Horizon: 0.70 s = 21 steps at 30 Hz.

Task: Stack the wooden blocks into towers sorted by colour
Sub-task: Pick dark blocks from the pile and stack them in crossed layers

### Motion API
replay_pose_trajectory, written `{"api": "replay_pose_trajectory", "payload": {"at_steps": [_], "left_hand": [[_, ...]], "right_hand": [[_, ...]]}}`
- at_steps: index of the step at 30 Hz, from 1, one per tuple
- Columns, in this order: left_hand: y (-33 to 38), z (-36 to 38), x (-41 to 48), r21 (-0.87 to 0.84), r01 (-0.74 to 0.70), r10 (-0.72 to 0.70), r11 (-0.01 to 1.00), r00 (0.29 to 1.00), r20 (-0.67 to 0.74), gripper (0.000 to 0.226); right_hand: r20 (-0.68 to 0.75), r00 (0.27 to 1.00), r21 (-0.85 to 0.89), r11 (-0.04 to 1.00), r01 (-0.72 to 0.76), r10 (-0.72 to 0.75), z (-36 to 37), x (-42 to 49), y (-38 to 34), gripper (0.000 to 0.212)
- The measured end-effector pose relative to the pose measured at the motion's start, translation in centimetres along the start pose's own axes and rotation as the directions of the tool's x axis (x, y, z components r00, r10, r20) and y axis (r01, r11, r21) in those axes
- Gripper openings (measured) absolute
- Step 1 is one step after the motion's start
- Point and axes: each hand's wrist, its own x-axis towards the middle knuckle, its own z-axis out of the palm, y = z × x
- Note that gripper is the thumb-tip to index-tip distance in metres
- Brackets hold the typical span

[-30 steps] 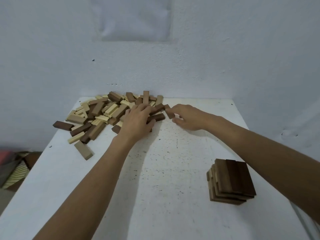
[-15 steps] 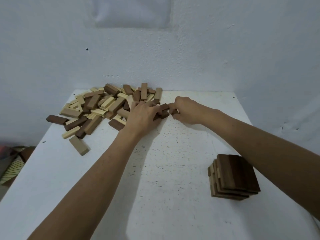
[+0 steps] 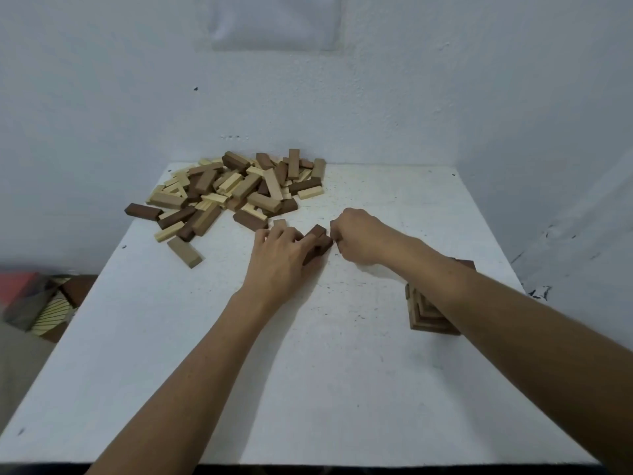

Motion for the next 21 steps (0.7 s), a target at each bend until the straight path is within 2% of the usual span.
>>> {"api": "replay_pose_trajectory", "payload": {"at_steps": [5,11,21], "left_hand": [[0.0,-1.2,-4.6,-0.145,0.063,-0.056,0.987,0.997,0.049,0.046],[-0.2,-1.8,-8.7,-0.327,0.046,-0.031,0.944,0.998,0.049,0.051],[-0.8,-2.6,-11.8,-0.405,-0.021,0.061,0.914,0.994,0.088,0.046]], "right_hand": [[-0.116,0.993,0.128,0.992,-0.015,0.03,2.5,-3.6,-2.4,0.012],[-0.197,0.98,0.423,0.904,0.063,0.024,5.1,-8.5,-3.1,0.026],[-0.209,0.974,0.541,0.819,0.19,-0.088,6.9,-13.0,-2.5,0.017]]}}
